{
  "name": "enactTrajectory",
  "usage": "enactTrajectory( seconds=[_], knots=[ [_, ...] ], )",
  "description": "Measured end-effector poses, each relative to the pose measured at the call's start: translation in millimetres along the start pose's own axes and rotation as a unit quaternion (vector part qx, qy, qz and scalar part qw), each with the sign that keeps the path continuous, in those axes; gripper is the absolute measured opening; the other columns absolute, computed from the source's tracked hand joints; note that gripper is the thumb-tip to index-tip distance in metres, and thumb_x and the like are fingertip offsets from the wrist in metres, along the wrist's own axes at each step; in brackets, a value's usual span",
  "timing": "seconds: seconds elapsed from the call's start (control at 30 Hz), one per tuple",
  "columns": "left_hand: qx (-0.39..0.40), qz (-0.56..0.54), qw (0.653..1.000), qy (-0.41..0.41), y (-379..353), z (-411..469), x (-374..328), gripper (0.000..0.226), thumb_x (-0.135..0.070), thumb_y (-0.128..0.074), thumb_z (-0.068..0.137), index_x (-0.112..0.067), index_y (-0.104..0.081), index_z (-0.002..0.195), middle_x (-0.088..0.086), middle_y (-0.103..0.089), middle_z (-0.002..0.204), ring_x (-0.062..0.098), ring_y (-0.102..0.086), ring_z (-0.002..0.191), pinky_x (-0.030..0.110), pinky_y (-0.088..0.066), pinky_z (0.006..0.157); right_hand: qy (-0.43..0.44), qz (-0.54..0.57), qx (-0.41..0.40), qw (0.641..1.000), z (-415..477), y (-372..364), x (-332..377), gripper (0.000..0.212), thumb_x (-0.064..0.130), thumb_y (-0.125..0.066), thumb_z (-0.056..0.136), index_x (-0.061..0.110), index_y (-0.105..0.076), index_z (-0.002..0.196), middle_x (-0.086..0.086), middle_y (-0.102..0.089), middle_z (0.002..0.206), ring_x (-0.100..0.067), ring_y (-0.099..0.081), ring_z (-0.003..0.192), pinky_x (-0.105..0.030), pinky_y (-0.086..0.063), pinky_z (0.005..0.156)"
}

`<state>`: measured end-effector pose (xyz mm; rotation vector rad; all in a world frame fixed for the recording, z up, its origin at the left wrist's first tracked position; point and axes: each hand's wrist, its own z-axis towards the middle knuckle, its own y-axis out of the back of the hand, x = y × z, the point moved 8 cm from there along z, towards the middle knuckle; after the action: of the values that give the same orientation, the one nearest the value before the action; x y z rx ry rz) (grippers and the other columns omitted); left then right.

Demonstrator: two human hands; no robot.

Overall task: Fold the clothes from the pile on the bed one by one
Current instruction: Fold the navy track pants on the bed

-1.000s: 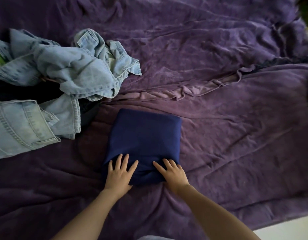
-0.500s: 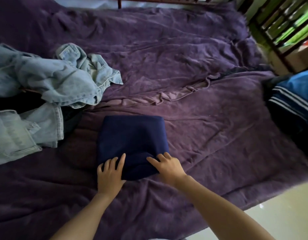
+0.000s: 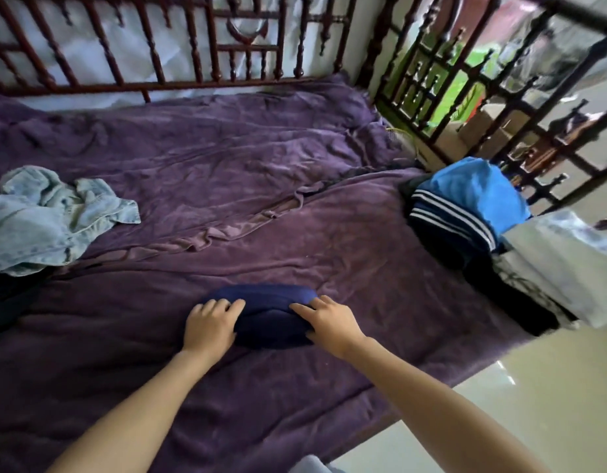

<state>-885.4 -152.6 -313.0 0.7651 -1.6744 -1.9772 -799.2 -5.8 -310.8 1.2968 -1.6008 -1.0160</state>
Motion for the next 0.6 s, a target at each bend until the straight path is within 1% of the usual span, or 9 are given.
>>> enactTrajectory(
  seconds=[0.1,0.2,0.3,0.33,0.47,0.6],
  knots=[
    [-0.007,-0.016,1.000,-0.016,7,21,-59,0.068,-0.008,-0.092,0.012,-0.008,-0.074,0.077,0.005,-0.063,0.056,0.025,-0.061,0.046,0.031,-0.049,0.042,-0.014,0.005,-0.021,1.000,-29,19,-55,0.060,0.024,-0.053,0.088,0.029,-0.031,0.144,-0.006,-0.049,0.129,-0.027,-0.042,0.122,-0.038,-0.045,0.083],
    [-0.018,-0.019,0.999,-0.042,14,42,-108,0.066,-0.008,-0.092,0.012,-0.010,-0.074,0.076,0.003,-0.062,0.056,0.023,-0.061,0.046,0.029,-0.050,0.042,-0.024,0.008,-0.033,0.999,-55,34,-100,0.060,0.025,-0.053,0.087,0.030,-0.033,0.143,-0.006,-0.050,0.128,-0.026,-0.043,0.120,-0.037,-0.045,0.081],
    [-0.048,-0.015,0.996,-0.072,27,60,-133,0.063,-0.009,-0.092,0.015,-0.011,-0.074,0.075,0.002,-0.063,0.055,0.023,-0.061,0.045,0.027,-0.049,0.042,-0.030,-0.008,-0.064,0.997,-69,52,-126,0.059,0.027,-0.053,0.088,0.029,-0.033,0.143,-0.007,-0.050,0.127,-0.025,-0.043,0.119,-0.036,-0.044,0.080],
    [-0.054,-0.014,0.995,-0.085,30,68,-142,0.061,-0.009,-0.092,0.017,-0.011,-0.074,0.076,0.002,-0.063,0.055,0.023,-0.061,0.045,0.028,-0.049,0.042,-0.048,-0.003,-0.070,0.996,-77,53,-134,0.058,0.027,-0.053,0.088,0.029,-0.033,0.143,-0.007,-0.050,0.126,-0.025,-0.043,0.118,-0.036,-0.044,0.080],
    [-0.042,-0.002,0.993,-0.112,31,96,-171,0.062,-0.005,-0.092,0.018,-0.008,-0.074,0.077,0.004,-0.064,0.057,0.025,-0.061,0.046,0.031,-0.049,0.040,-0.079,-0.001,-0.073,0.994,-92,66,-161,0.057,0.026,-0.054,0.089,0.028,-0.034,0.142,-0.010,-0.050,0.122,-0.027,-0.043,0.116,-0.036,-0.042,0.075],
    [-0.060,-0.017,0.988,-0.144,39,133,-232,0.060,-0.008,-0.093,0.020,-0.009,-0.073,0.076,0.003,-0.063,0.057,0.023,-0.061,0.046,0.029,-0.049,0.040,-0.116,-0.015,-0.114,0.987,-123,93,-219,0.057,0.028,-0.053,0.089,0.031,-0.034,0.142,-0.007,-0.049,0.124,-0.026,-0.043,0.119,-0.036,-0.045,0.080]
  ],
)
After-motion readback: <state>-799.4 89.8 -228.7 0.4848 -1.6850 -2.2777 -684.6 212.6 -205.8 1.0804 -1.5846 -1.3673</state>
